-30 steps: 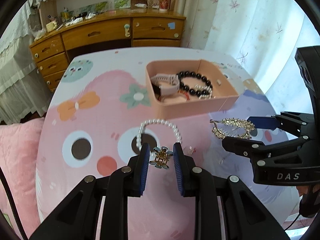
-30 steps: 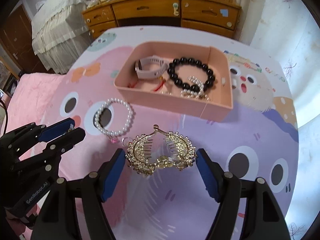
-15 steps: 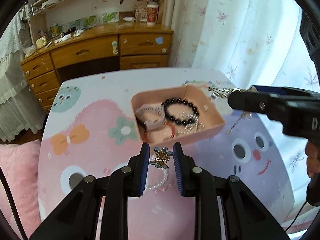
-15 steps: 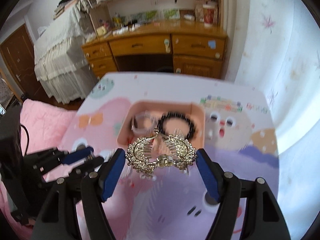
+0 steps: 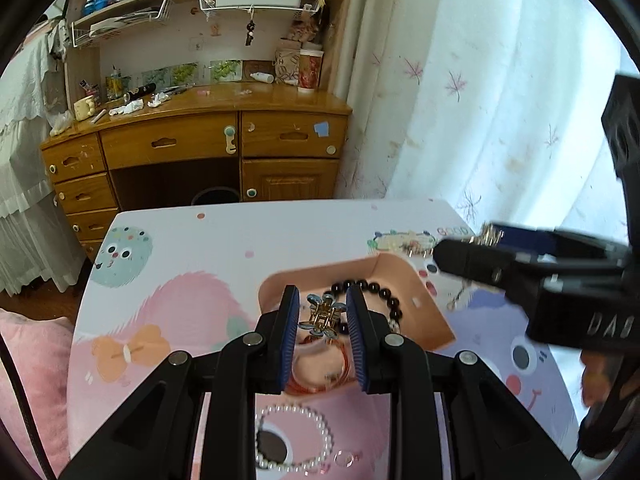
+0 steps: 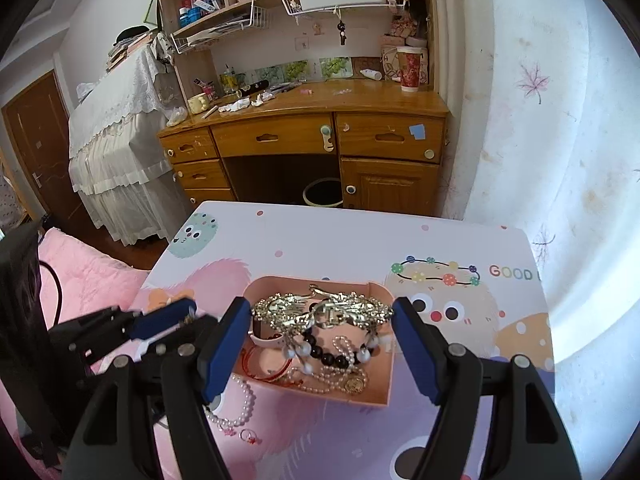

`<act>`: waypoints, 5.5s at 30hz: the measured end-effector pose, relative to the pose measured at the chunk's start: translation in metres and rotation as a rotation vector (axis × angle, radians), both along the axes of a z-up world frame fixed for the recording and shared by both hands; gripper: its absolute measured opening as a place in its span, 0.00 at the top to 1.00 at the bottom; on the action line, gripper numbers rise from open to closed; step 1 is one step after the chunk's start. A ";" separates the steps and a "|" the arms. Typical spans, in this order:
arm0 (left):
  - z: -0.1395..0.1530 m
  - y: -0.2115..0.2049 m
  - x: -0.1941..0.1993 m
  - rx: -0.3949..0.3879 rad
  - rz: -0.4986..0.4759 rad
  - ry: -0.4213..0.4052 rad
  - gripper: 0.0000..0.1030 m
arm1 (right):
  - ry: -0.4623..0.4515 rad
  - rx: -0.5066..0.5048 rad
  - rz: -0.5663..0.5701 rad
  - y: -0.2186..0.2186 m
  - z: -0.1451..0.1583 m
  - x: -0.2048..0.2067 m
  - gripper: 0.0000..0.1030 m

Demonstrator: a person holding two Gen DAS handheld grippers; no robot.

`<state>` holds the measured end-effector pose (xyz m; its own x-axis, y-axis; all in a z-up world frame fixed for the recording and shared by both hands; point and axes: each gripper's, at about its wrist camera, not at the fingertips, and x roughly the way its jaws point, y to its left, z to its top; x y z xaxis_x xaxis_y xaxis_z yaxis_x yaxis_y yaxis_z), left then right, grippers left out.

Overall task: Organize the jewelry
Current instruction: 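Carry the brooch and hair comb into the pink box and open both tools, then move both open tools back over the pearl bracelet and rings, then grasp the white pearl bracelet with the left tool while the right tool grasps the red ring, then carry the pearl bracelet and ring into the pink box and open both tools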

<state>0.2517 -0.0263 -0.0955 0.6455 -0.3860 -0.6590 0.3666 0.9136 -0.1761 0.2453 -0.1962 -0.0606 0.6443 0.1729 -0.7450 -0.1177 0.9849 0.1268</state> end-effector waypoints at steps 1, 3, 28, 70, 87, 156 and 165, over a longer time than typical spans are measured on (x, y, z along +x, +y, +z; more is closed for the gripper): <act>0.000 -0.001 0.003 -0.001 -0.001 -0.004 0.78 | 0.006 0.008 0.000 -0.001 -0.002 0.002 0.29; -0.001 -0.003 0.007 -0.004 -0.006 -0.008 0.78 | 0.017 0.015 0.003 -0.003 -0.007 0.006 0.29; -0.038 0.058 0.009 0.149 0.167 0.187 0.18 | 0.232 0.259 -0.135 -0.017 -0.056 0.003 0.23; -0.100 0.012 -0.063 0.519 -0.646 0.046 0.58 | 0.142 -0.246 0.174 0.097 -0.141 -0.099 0.49; -0.115 0.021 -0.047 0.440 -0.857 0.118 0.93 | 0.115 -0.222 0.245 0.106 -0.141 -0.091 0.65; 0.027 0.013 0.033 -0.238 -0.132 0.144 0.78 | 0.093 0.068 0.052 0.005 -0.033 -0.005 0.92; 0.006 0.038 0.024 -0.105 -0.012 0.208 0.35 | 0.191 0.162 -0.005 -0.017 -0.045 -0.005 0.72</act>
<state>0.2758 0.0115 -0.0893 0.4953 -0.4659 -0.7332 0.3229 0.8823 -0.3425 0.2401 -0.2136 -0.1057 0.4955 0.2970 -0.8163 -0.0716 0.9505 0.3024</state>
